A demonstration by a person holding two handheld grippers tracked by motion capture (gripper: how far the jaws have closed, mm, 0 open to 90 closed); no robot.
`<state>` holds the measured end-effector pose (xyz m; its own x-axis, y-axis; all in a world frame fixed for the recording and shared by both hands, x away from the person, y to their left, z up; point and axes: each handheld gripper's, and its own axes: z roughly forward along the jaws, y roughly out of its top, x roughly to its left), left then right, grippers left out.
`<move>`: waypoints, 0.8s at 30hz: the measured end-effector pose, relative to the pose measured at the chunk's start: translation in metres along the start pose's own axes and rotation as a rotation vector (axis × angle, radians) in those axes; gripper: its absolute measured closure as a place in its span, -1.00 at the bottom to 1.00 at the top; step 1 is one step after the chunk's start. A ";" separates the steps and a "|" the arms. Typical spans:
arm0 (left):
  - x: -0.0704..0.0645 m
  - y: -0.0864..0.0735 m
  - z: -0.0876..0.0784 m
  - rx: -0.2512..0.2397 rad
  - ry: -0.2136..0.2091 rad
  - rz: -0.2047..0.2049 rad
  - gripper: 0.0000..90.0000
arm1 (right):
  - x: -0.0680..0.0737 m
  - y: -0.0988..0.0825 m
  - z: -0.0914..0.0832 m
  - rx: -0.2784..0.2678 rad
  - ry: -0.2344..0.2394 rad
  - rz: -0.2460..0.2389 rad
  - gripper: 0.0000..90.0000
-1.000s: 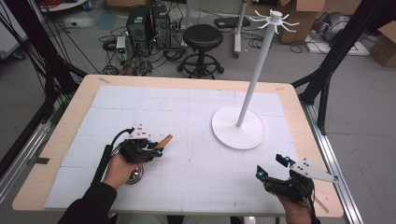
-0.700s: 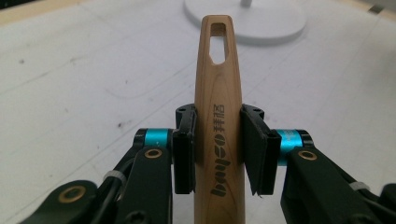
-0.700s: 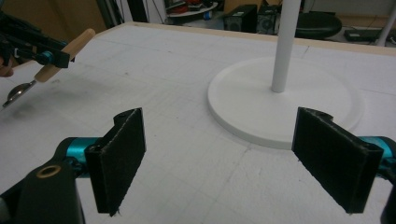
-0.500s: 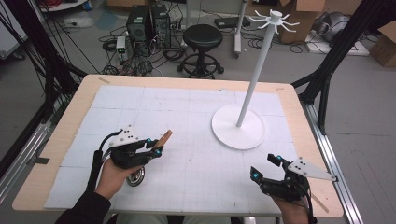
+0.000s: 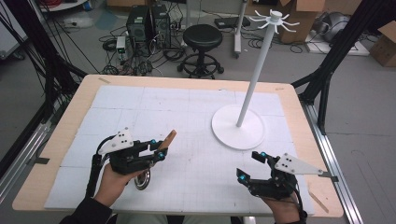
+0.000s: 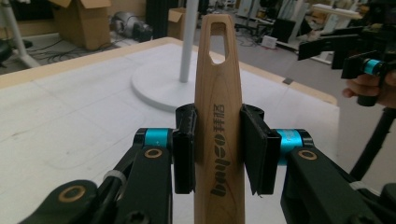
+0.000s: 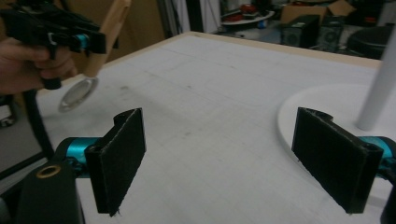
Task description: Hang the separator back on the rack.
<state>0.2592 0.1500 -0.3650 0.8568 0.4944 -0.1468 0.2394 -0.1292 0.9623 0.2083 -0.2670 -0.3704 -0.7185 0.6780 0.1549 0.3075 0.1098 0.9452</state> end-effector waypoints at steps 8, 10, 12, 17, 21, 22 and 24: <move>-0.025 0.004 0.006 -0.022 -0.110 0.060 0.50 | 0.023 0.019 0.015 -0.053 0.177 -0.061 -0.53; -0.028 0.004 0.007 -0.025 -0.127 0.062 0.50 | 0.026 0.021 0.017 -0.059 0.197 -0.058 -0.53; -0.033 0.005 0.009 -0.032 -0.163 0.065 0.50 | 0.029 0.026 0.022 -0.069 0.233 -0.064 -0.52; -0.042 0.007 0.013 -0.047 -0.237 0.066 0.49 | 0.037 0.035 0.040 -0.084 0.329 -0.070 -0.44; -0.045 0.008 0.015 -0.061 -0.287 0.069 0.50 | 0.040 0.039 0.046 -0.109 0.383 -0.066 -0.38; -0.045 0.008 0.015 -0.067 -0.301 0.071 0.49 | 0.042 0.042 0.047 -0.132 0.414 -0.062 -0.35; -0.045 0.008 0.015 -0.070 -0.306 0.072 0.49 | 0.043 0.043 0.049 -0.143 0.435 -0.065 -0.31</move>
<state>0.2291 0.1136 -0.3542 0.9705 0.2033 -0.1296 0.1504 -0.0900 0.9845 0.2215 -0.1977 -0.3371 -0.9378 0.3017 0.1715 0.1861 0.0200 0.9823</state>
